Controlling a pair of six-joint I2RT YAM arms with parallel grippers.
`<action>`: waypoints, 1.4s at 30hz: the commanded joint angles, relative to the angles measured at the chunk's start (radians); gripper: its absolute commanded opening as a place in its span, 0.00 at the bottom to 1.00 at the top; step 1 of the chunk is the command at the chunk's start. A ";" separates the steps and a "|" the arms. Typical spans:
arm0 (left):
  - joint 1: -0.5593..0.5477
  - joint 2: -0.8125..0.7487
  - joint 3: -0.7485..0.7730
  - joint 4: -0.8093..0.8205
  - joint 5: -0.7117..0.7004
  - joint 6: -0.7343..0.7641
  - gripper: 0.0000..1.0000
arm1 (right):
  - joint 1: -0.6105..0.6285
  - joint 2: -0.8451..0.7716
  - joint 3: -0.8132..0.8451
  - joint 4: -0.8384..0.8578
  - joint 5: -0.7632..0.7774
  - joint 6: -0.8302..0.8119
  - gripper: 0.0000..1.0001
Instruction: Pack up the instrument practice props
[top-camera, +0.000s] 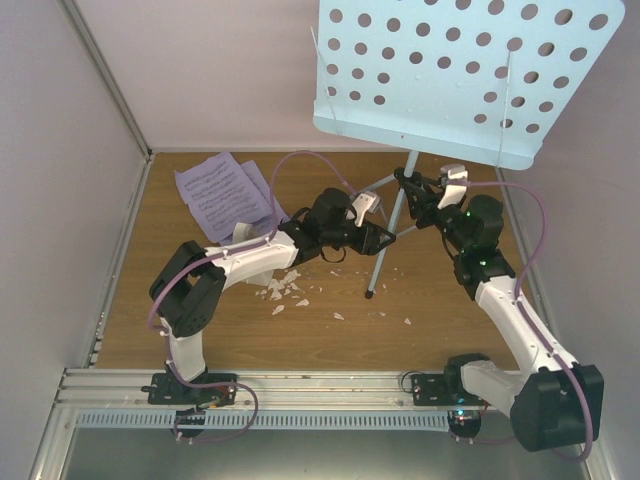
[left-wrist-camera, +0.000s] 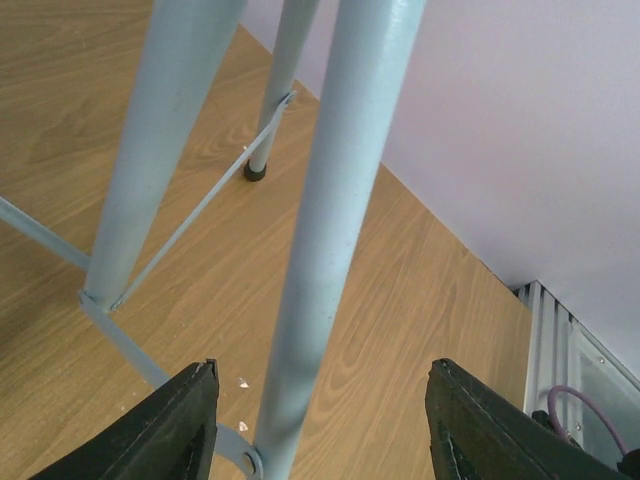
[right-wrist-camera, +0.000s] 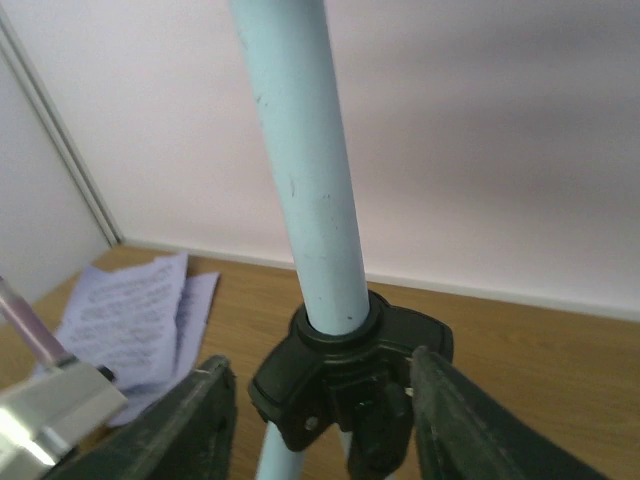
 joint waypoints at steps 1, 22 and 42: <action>-0.009 0.039 0.049 0.008 -0.016 0.034 0.57 | 0.003 -0.047 -0.034 0.058 -0.011 0.085 0.56; -0.009 0.109 0.117 -0.010 -0.022 0.097 0.21 | -0.213 -0.068 -0.242 0.375 -0.323 1.219 0.79; -0.009 0.117 0.131 -0.044 -0.050 0.116 0.00 | -0.166 0.028 -0.062 0.117 -0.198 0.844 0.30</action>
